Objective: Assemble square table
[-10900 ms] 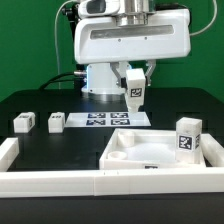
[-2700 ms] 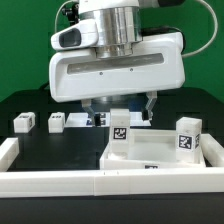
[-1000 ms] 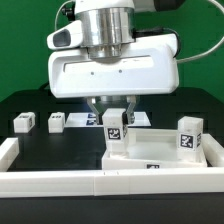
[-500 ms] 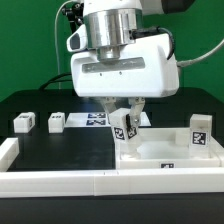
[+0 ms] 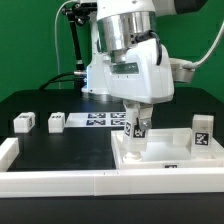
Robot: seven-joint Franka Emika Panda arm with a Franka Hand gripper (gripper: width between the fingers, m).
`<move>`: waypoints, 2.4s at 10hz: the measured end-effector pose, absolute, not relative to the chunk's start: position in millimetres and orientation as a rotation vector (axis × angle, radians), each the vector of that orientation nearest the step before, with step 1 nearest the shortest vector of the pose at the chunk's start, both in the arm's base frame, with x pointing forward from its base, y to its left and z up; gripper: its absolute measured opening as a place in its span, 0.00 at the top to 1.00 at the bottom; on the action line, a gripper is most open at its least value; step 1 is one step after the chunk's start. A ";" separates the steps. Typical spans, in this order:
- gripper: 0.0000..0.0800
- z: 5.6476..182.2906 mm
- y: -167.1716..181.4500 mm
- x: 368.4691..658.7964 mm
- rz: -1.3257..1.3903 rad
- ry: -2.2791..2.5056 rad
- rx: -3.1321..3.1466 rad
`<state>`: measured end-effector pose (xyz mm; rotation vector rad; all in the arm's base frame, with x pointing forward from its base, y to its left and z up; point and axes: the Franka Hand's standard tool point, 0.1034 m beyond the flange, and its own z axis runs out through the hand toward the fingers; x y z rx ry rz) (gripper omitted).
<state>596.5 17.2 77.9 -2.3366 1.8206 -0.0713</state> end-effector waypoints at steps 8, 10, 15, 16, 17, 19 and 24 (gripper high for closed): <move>0.19 80.5 15.0 597.9 -0.090 1.317 -2.676; 0.19 80.0 10.2 597.5 -0.113 1.211 -2.721; 0.19 79.9 7.4 597.6 -0.164 0.543 -2.990; 0.19 81.2 7.6 598.7 -0.173 0.409 -3.031; 0.19 82.1 11.3 599.2 -0.181 0.247 -3.073; 0.19 82.1 18.6 599.5 -0.192 0.055 -3.103; 0.32 80.4 18.5 598.0 -0.191 -0.115 -3.108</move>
Offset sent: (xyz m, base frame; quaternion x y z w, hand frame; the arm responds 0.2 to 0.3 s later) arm 0.0000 0.0000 0.0000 0.0000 0.0000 0.0000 1.0000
